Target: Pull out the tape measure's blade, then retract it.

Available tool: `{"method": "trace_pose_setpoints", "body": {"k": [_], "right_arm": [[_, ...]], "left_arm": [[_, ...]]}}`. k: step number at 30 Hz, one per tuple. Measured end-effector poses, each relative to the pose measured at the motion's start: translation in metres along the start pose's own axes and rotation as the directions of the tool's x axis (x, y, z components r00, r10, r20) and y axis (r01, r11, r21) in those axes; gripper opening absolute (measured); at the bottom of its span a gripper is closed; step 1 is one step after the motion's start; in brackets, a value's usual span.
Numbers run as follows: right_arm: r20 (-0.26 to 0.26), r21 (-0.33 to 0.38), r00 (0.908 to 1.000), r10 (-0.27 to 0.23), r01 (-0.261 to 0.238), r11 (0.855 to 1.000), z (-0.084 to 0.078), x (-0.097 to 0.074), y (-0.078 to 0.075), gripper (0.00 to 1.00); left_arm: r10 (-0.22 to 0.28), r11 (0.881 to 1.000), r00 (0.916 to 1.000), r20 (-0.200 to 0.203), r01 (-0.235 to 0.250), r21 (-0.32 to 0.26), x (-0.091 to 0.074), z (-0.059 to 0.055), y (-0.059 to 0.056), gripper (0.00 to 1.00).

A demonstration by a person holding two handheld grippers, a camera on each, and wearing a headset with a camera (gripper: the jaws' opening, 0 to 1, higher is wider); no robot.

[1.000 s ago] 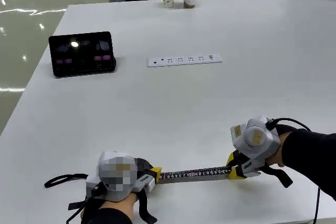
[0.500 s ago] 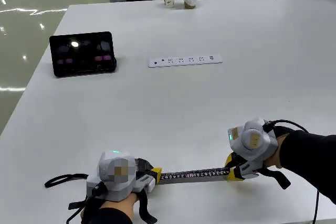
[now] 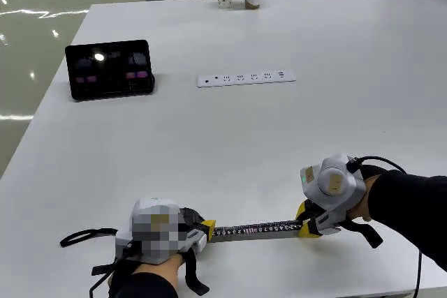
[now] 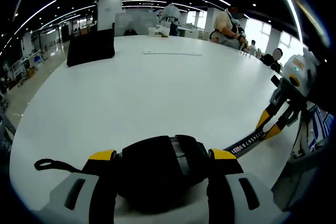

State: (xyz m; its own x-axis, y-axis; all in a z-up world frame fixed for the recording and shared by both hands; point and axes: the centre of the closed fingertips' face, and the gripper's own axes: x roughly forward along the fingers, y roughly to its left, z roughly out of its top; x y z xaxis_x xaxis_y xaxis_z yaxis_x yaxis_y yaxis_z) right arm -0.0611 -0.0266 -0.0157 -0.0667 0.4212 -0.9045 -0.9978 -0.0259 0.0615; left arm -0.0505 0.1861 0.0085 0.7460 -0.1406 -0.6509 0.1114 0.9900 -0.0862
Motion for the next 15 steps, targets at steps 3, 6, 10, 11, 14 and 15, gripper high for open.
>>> {"method": "trace_pose_setpoints", "body": {"k": [3, 6, 10, 11, 14, 15], "right_arm": [[0.002, 0.001, 1.0, -0.001, 0.001, 1.0, 0.001, 0.001, 0.0, 0.12], [0.008, 0.001, 1.0, 0.004, -0.004, 1.0, 0.003, 0.001, 0.001, 0.12], [0.014, -0.006, 0.9998, 0.009, -0.009, 1.0, 0.006, 0.004, 0.0, 0.12], [0.014, -0.004, 0.9998, 0.011, -0.011, 1.0, 0.006, 0.004, 0.001, 0.12], [0.023, 0.003, 0.9997, 0.012, -0.012, 1.0, 0.009, 0.004, 0.0, 0.12], [0.025, 0.004, 0.9996, 0.012, -0.012, 1.0, 0.011, 0.005, 0.001, 0.12]], "left_arm": [[0.0, 1.0, 1.0, 0.0, 0.0, 0.0, 0.0, 0.0, 0.0, 0.65], [0.001, 1.0, 1.0, 0.002, -0.001, 0.0, 0.0, -0.001, 0.0, 0.65], [0.0, 1.0, 1.0, 0.0, 0.0, 0.0, 0.0, -0.001, 0.0, 0.65], [0.0, 1.0, 1.0, 0.0, 0.0, 0.0, 0.0, -0.001, 0.0, 0.65], [-0.001, 1.0, 1.0, -0.001, 0.001, 0.0, 0.0, -0.001, 0.0, 0.65], [-0.001, 1.0, 1.0, -0.001, 0.001, -0.001, 0.0, -0.001, 0.0, 0.65]]}}
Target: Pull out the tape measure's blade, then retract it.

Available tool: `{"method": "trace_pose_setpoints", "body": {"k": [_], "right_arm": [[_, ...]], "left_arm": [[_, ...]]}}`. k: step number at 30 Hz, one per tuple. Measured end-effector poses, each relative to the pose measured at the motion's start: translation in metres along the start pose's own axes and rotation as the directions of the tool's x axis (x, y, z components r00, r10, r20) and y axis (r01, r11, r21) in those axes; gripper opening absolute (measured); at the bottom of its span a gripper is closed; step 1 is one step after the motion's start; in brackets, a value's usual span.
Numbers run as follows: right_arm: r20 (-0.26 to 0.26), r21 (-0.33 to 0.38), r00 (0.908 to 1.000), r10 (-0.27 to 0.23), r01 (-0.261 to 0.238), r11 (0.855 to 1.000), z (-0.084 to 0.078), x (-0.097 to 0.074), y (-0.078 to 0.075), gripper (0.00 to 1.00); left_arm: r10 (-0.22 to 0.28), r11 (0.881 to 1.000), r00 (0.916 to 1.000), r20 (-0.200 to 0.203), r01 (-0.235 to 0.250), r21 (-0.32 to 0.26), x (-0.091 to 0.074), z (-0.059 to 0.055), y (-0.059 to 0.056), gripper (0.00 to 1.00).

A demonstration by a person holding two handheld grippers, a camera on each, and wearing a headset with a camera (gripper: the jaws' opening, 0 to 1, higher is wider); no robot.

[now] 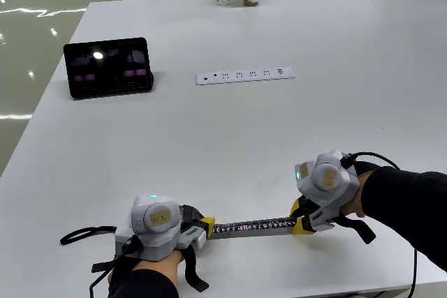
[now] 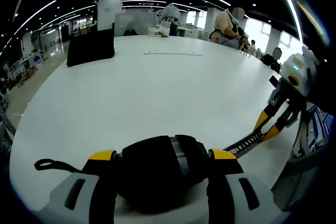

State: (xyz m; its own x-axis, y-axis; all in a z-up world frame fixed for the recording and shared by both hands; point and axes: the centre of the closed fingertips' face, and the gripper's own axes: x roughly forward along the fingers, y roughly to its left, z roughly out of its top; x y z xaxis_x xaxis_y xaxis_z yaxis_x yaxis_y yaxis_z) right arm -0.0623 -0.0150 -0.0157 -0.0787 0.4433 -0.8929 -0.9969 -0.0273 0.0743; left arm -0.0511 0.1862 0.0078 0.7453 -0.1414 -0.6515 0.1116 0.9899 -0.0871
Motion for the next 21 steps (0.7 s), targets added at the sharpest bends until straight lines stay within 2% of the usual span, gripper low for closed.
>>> {"method": "trace_pose_setpoints", "body": {"k": [21], "right_arm": [[0.001, 0.014, 1.0, -0.003, 0.003, 1.0, 0.0082, 0.0041, 0.0018, 0.11]], "left_arm": [[-0.002, 1.0, 1.0, -0.003, 0.002, 0.001, -0.0012, 0.0011, 0.0002, 0.65]]}}
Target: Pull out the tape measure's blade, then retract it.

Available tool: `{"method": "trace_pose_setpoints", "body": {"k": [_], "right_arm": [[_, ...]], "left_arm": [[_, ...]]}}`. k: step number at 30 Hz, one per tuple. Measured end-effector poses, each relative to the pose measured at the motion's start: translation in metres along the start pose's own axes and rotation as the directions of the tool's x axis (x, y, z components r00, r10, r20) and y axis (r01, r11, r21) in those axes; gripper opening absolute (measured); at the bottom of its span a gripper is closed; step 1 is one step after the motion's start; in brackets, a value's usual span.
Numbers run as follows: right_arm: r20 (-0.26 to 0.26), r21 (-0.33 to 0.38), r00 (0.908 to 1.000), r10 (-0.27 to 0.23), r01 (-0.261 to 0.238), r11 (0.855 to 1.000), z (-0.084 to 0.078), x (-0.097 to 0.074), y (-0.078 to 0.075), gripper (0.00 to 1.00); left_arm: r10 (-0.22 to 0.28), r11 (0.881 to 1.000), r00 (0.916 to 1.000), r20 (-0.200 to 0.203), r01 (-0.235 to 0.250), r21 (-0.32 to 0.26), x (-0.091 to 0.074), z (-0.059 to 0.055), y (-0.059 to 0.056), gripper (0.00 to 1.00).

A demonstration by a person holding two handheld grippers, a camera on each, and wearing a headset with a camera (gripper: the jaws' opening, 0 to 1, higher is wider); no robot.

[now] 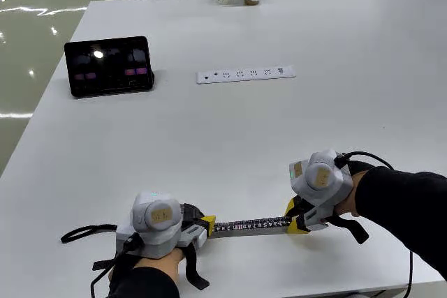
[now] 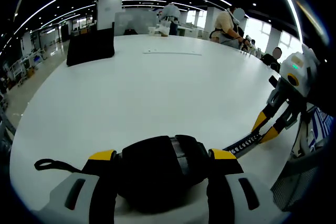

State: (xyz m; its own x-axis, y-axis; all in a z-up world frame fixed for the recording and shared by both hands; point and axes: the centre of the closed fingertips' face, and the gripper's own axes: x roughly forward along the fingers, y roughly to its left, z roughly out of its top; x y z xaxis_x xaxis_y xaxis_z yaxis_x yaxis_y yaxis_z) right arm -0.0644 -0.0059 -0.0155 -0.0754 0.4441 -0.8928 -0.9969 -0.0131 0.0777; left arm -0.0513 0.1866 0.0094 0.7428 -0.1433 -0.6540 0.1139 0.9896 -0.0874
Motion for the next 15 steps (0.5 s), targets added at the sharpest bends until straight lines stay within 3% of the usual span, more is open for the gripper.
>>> {"method": "trace_pose_setpoints", "body": {"k": [15], "right_arm": [[0.012, -0.013, 0.9999, -0.003, 0.003, 1.0, 0.0059, 0.0024, 0.0008, 0.11]], "left_arm": [[0.003, 1.0, 1.0, -0.007, -0.003, 0.002, -0.0024, 0.0003, 0.0001, 0.65]]}}
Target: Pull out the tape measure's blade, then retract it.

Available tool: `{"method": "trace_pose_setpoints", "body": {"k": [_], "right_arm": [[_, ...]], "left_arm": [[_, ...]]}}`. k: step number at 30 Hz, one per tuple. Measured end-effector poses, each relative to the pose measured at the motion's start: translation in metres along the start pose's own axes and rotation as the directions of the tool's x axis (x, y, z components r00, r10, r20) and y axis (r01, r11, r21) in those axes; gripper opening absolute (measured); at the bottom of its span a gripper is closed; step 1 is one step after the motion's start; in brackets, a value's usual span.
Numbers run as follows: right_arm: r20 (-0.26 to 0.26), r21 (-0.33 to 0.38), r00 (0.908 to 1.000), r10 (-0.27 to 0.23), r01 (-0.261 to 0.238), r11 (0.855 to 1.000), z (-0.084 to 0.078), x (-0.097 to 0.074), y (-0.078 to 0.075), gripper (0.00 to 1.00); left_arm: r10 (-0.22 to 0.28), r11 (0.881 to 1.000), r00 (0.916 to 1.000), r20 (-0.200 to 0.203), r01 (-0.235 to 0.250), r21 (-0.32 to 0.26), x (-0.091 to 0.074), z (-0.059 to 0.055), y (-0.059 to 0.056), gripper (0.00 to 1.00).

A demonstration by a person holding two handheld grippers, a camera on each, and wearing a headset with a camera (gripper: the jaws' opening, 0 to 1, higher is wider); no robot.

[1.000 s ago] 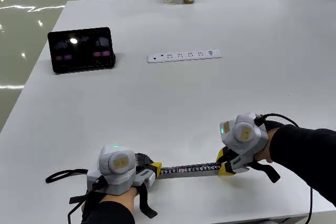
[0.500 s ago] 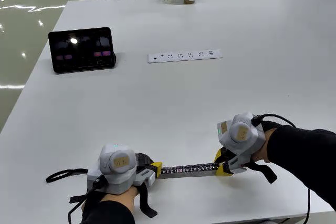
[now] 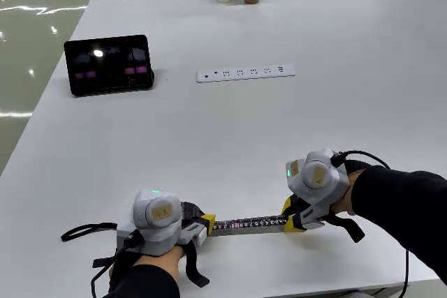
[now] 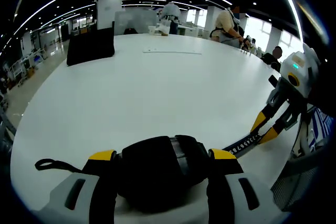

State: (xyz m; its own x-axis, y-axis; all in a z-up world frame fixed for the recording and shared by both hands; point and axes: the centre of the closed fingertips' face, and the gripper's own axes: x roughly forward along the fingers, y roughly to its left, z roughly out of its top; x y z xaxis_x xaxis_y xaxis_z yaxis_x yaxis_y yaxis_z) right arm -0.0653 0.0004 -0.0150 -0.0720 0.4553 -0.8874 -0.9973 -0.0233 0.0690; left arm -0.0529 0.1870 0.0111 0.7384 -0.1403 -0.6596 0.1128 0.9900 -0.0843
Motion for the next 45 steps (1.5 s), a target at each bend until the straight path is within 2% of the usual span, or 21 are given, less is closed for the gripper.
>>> {"method": "trace_pose_setpoints", "body": {"k": [13, 45], "right_arm": [[0.026, 0.007, 0.9996, 0.006, -0.006, 1.0, 0.007, 0.0, 0.002, 0.11], [0.031, -0.003, 0.9994, 0.017, -0.017, 1.0, 0.024, 0.013, 0.002, 0.12]], "left_arm": [[-0.006, 1.0, 1.0, -0.004, 0.006, -0.003, -0.001, 0.0, 0.0, 0.64], [-0.007, 1.0, 0.9999, -0.012, 0.007, -0.005, 0.002, -0.001, 0.001, 0.65]]}}
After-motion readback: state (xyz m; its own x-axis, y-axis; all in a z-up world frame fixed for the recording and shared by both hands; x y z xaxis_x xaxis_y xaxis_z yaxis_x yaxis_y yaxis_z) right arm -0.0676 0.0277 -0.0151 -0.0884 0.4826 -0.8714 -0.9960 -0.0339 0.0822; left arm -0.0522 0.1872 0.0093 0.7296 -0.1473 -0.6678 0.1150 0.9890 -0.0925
